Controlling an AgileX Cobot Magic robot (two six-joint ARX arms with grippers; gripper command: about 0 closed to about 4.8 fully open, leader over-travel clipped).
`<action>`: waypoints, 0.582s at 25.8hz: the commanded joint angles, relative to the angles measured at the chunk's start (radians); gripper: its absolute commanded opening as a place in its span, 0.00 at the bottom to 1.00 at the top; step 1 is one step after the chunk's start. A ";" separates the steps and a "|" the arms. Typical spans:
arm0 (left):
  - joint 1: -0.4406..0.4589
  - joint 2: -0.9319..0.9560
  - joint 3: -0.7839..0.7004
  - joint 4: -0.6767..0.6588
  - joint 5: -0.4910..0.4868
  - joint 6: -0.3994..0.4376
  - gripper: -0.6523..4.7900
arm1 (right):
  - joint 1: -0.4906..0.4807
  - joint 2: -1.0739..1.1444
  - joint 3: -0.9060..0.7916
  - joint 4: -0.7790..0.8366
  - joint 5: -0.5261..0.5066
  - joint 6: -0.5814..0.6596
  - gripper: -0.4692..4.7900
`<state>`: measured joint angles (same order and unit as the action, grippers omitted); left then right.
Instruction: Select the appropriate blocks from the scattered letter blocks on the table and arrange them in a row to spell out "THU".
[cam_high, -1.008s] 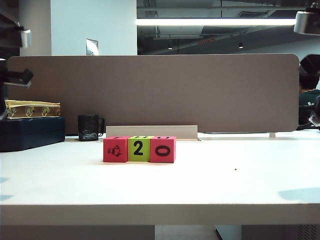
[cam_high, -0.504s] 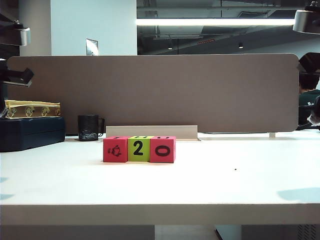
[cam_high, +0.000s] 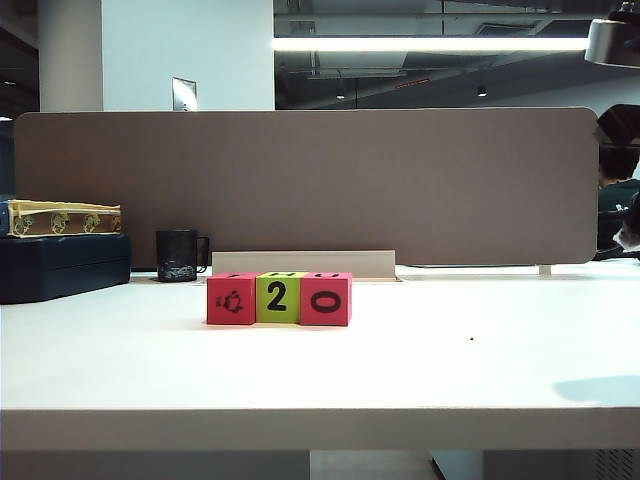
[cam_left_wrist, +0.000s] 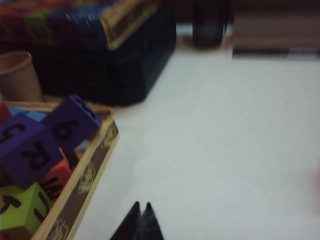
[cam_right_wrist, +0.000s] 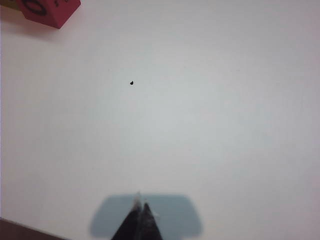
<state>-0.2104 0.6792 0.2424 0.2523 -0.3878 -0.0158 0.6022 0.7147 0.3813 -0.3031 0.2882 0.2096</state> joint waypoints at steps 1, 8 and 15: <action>0.102 -0.163 -0.083 0.011 0.132 -0.014 0.11 | 0.002 -0.003 0.003 0.016 -0.001 0.000 0.07; 0.225 -0.423 -0.104 -0.246 0.149 -0.020 0.11 | 0.002 -0.002 0.003 0.016 -0.004 0.000 0.07; 0.257 -0.645 -0.201 -0.278 0.218 -0.019 0.11 | 0.002 -0.002 0.003 0.016 0.001 0.000 0.07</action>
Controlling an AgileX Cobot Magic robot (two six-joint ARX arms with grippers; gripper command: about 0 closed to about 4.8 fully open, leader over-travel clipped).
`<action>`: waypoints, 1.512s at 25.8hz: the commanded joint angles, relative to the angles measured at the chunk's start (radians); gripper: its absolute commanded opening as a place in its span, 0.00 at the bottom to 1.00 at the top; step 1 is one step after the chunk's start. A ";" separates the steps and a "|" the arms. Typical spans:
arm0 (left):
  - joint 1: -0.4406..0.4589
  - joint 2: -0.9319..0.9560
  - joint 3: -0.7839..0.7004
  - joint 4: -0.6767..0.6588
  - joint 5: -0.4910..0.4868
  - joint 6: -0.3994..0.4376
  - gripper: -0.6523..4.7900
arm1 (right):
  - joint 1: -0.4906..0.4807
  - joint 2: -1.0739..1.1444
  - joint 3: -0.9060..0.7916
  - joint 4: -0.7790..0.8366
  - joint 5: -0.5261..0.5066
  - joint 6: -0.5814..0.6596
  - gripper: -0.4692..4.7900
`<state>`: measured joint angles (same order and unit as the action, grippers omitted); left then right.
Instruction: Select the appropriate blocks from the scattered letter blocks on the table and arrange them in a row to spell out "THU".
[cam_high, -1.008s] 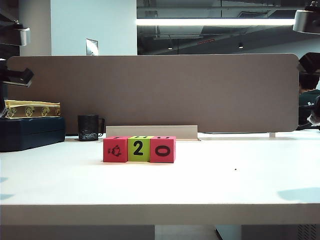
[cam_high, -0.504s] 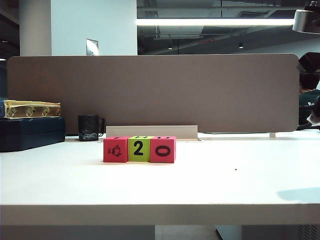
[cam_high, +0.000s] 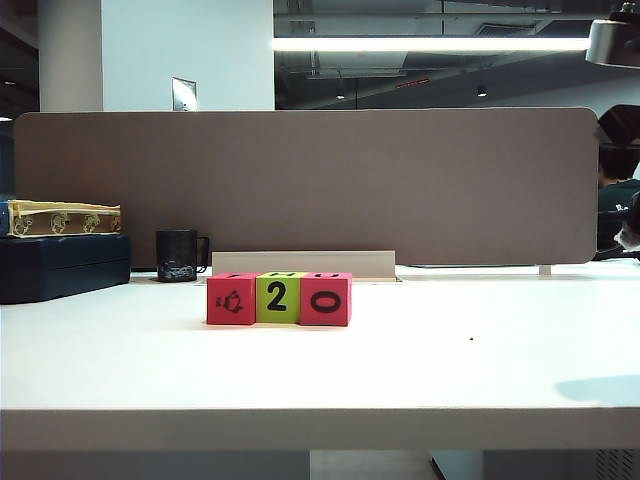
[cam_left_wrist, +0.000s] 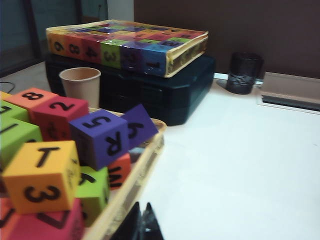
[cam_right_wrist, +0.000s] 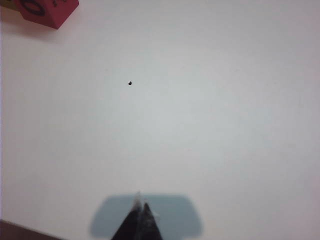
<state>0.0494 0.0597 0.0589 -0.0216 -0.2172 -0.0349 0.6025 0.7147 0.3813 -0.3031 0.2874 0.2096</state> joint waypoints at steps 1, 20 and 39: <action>-0.002 -0.037 -0.024 -0.011 0.067 0.000 0.11 | 0.001 -0.002 0.003 0.017 0.002 0.000 0.07; -0.003 -0.057 -0.053 -0.149 0.135 -0.032 0.11 | 0.001 -0.002 0.003 0.015 0.002 0.000 0.07; -0.003 -0.057 -0.053 -0.149 0.132 -0.032 0.11 | -0.426 -0.242 -0.106 0.282 0.070 0.030 0.07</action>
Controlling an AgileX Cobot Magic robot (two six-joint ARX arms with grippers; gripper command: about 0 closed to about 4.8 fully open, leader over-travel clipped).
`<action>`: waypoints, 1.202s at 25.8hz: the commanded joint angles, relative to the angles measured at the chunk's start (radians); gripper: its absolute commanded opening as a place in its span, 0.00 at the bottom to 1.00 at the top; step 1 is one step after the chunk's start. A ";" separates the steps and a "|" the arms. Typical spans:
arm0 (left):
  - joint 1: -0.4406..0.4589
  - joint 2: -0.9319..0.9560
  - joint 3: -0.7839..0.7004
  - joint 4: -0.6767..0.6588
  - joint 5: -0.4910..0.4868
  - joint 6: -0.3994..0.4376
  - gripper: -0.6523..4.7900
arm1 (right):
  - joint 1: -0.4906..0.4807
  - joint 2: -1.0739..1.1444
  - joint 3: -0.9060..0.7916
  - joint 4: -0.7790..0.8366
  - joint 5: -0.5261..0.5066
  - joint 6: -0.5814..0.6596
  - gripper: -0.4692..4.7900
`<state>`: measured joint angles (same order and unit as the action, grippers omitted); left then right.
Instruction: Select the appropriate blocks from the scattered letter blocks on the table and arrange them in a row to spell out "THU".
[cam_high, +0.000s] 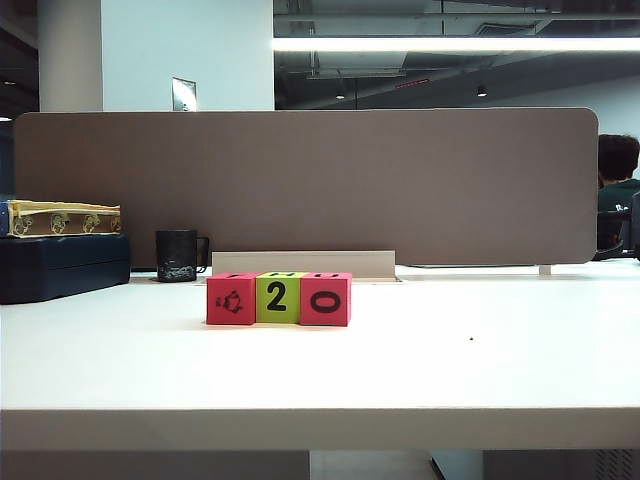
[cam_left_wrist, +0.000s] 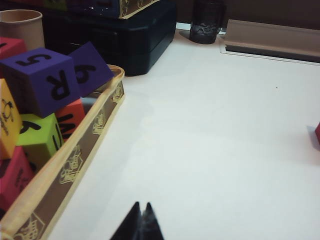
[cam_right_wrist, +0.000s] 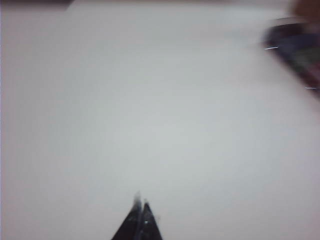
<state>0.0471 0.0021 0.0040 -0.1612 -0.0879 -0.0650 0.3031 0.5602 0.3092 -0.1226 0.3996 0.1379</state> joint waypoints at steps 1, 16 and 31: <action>-0.001 0.000 0.002 -0.010 0.002 0.000 0.11 | -0.156 -0.111 -0.052 0.127 -0.053 0.101 0.07; -0.001 0.000 0.002 -0.010 0.003 0.002 0.11 | -0.212 -0.403 -0.274 0.193 -0.313 -0.034 0.07; -0.001 0.000 0.002 -0.010 0.003 0.002 0.11 | -0.216 -0.562 -0.308 -0.061 -0.312 -0.010 0.07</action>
